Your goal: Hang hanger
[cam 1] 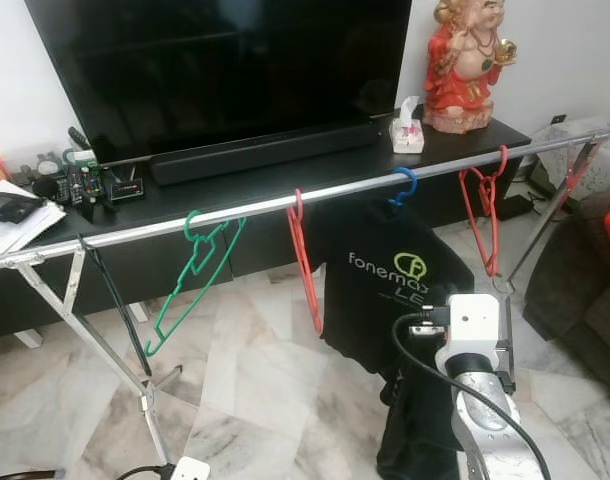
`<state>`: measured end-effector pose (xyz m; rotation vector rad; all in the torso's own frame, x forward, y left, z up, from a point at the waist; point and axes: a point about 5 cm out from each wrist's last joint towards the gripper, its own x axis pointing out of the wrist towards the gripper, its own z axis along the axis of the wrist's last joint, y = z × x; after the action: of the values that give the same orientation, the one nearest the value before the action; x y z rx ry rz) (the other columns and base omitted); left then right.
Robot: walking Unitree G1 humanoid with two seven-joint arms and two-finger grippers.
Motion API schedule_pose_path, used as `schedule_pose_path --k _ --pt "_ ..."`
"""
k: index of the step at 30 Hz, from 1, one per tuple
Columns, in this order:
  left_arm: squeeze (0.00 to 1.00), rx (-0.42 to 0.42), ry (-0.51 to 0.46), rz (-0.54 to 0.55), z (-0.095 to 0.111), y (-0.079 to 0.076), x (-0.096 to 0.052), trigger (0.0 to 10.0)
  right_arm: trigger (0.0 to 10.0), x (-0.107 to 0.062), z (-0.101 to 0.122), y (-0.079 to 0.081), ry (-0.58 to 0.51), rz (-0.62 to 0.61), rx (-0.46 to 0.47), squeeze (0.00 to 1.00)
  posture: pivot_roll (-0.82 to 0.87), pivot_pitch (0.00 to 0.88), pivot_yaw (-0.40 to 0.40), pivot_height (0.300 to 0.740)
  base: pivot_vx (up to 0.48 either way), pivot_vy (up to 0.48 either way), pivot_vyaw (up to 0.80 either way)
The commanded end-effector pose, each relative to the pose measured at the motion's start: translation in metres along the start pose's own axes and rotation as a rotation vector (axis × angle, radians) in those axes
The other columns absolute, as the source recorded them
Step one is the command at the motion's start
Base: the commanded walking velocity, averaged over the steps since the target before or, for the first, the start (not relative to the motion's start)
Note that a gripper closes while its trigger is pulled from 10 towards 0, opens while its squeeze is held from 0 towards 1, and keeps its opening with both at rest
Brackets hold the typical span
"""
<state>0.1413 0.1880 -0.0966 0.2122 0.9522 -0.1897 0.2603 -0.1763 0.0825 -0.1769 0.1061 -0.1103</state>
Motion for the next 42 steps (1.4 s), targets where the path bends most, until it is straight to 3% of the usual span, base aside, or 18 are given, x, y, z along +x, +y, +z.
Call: schedule_pose_path --k 1,42 --pt "0.00 0.012 0.024 0.004 -0.0063 0.0015 -0.0018 10.0 10.0 0.0011 0.0094 0.0014 -0.040 0.008 -0.002 0.00 -0.11 0.000 0.032 0.740 0.000 0.000 0.00" --pt "0.00 -0.001 0.008 0.002 -0.0003 -0.0048 0.0008 10.0 10.0 0.0010 0.0039 0.0061 -0.016 0.093 -0.024 0.00 -0.12 0.000 0.013 0.740 0.000 -0.361 0.00"
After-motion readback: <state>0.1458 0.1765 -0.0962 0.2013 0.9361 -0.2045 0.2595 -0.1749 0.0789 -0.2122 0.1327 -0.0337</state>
